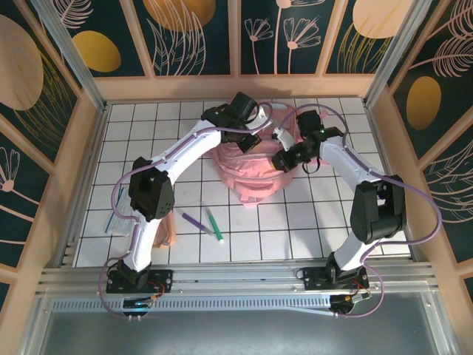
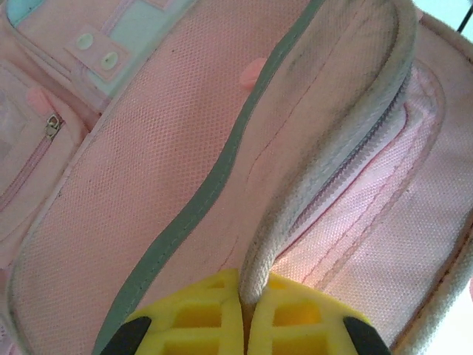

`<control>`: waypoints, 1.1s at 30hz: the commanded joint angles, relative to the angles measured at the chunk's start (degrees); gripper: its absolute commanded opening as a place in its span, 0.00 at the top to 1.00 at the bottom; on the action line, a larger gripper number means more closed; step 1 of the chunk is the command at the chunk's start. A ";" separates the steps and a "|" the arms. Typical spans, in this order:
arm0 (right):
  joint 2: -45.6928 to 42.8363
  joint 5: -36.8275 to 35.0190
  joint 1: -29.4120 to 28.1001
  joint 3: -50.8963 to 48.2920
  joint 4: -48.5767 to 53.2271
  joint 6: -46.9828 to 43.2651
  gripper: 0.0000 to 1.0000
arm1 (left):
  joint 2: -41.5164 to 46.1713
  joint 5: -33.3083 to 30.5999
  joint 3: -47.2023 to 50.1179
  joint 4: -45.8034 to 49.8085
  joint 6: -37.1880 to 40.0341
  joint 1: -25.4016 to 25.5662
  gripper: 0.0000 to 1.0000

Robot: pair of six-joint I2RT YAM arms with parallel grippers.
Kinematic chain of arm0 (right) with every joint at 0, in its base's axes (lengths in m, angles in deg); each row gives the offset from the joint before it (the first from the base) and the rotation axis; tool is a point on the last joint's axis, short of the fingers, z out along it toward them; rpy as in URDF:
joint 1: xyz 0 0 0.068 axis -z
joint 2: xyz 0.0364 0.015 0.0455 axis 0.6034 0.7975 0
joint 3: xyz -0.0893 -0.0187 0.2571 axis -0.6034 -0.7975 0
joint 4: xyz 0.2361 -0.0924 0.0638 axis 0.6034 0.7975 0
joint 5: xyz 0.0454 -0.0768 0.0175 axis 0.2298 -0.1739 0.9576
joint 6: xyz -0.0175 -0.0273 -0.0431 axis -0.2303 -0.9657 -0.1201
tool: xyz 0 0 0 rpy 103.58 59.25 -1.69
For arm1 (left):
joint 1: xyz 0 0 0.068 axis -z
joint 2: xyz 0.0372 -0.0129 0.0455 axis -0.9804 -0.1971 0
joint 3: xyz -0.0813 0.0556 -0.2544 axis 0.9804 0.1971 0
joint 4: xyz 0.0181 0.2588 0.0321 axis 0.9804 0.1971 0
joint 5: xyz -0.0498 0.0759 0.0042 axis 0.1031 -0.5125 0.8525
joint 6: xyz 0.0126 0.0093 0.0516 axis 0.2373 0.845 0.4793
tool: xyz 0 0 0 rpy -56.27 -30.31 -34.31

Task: Pack the student bag

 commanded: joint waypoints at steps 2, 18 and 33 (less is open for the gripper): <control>2.02 -4.69 4.14 4.89 -0.21 -0.35 1.00 | 5.49 0.01 1.72 -2.41 -4.66 -0.30 1.00; 5.99 -6.49 6.32 8.65 -1.79 -8.28 1.00 | 1.65 18.49 -3.91 -5.61 -11.79 -0.18 1.00; -2.29 1.04 -1.77 -0.36 -1.96 -14.93 1.00 | -9.60 21.95 -21.47 -4.41 -22.37 -1.62 1.00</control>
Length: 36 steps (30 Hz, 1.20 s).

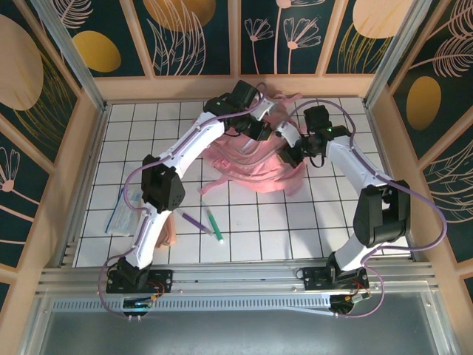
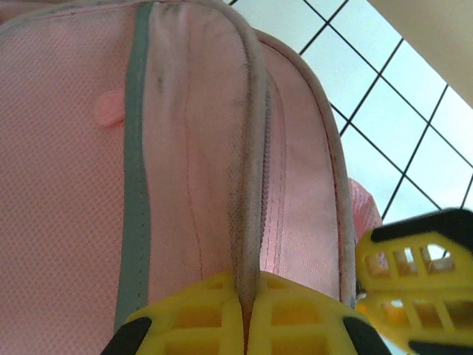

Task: Pack the student bag

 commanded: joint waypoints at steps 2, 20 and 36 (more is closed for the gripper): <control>0.58 7.56 -4.28 -0.26 1.13 0.50 1.00 | 0.94 3.65 -2.32 -8.28 -4.65 0.14 1.00; -4.42 -0.09 -2.11 -8.72 -12.19 10.04 1.00 | 11.18 -8.90 10.45 -13.84 -17.21 -0.81 1.00; -8.16 1.92 -5.47 -9.55 -6.94 -1.18 1.00 | 26.47 -14.82 32.49 -28.78 -37.96 0.37 1.00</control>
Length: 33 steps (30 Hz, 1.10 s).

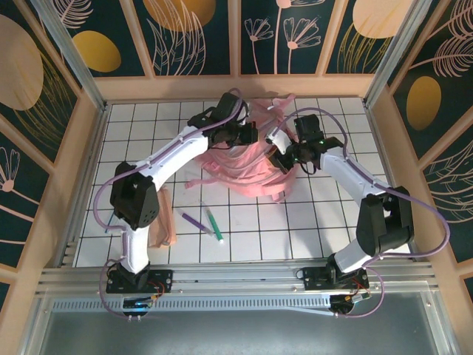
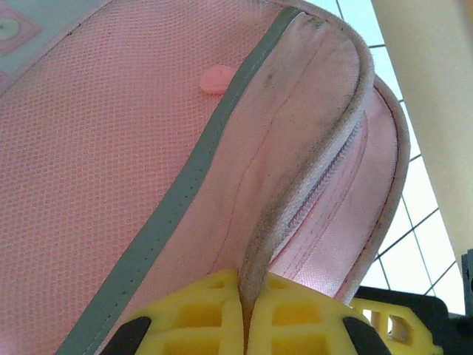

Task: Pack the student bag

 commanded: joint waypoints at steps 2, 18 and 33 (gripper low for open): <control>-5.02 2.13 -0.57 -2.65 2.98 -3.16 1.00 | 6.05 -5.72 -0.46 -9.07 -9.11 -0.03 1.00; -3.85 -1.08 -9.94 -0.73 10.51 -10.30 1.00 | 2.35 -13.00 -1.13 -16.74 -25.14 1.17 1.00; -2.51 -2.78 -11.06 -5.32 3.95 0.01 1.00 | 5.64 -24.33 1.74 -26.02 -34.15 1.90 1.00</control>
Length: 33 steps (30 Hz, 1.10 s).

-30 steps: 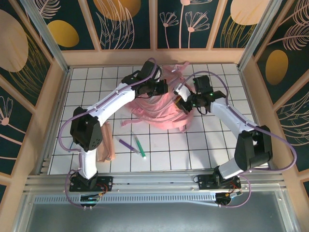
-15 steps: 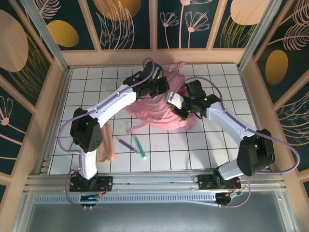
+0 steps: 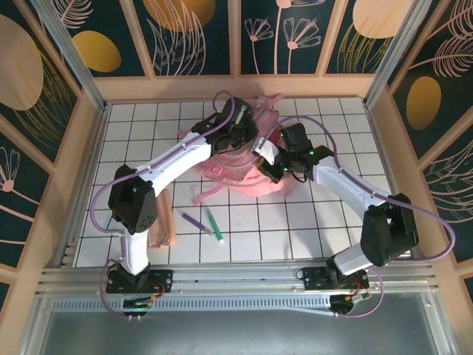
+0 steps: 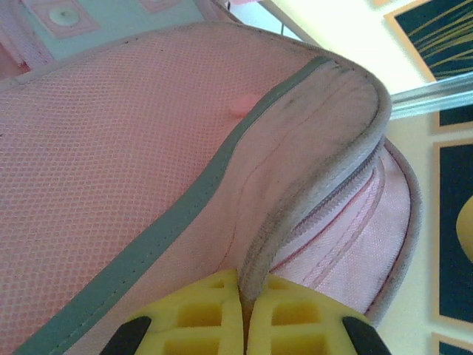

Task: Pack the student bag

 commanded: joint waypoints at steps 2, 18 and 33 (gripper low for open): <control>0.33 0.35 -1.28 -2.17 6.99 -0.61 1.00 | 4.12 -10.06 -2.52 -18.67 -3.10 -1.20 1.00; 3.41 27.11 4.63 8.57 14.89 21.03 1.00 | 4.53 -7.29 -0.57 -19.93 11.19 -1.05 1.00; 0.93 35.41 6.01 2.79 14.85 56.03 1.00 | 0.87 -5.82 -5.17 -13.22 13.89 -1.10 1.00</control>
